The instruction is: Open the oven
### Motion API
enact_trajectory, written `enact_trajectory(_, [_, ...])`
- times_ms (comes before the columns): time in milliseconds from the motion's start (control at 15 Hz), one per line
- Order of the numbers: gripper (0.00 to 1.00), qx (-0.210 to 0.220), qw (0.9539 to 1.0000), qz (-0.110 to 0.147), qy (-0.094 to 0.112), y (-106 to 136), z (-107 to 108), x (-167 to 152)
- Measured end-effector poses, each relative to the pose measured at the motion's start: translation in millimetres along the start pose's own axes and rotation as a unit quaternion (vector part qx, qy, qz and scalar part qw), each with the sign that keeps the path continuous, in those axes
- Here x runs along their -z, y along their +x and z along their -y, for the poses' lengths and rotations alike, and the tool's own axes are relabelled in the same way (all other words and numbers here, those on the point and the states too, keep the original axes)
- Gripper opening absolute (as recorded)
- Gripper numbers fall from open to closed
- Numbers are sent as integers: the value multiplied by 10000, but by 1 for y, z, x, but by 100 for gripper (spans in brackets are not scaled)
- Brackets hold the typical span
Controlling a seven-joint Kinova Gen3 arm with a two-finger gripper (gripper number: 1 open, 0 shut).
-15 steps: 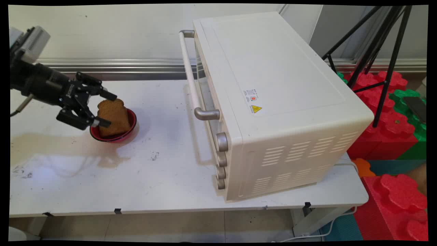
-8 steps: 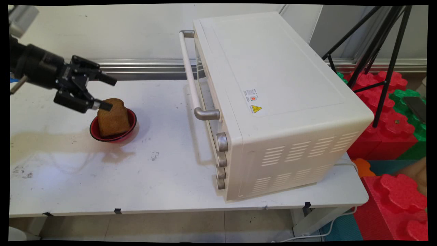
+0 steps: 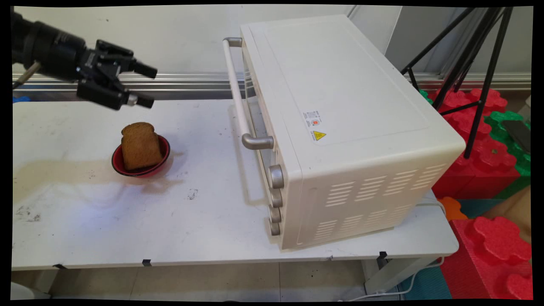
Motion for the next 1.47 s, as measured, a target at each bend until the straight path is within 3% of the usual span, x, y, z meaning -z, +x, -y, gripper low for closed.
enact_trajectory(733, [100,17,9981,-611,78,49,15,-32])
enact_trajectory(1467, [100,-75,9976,-688,85,64,23,-85])
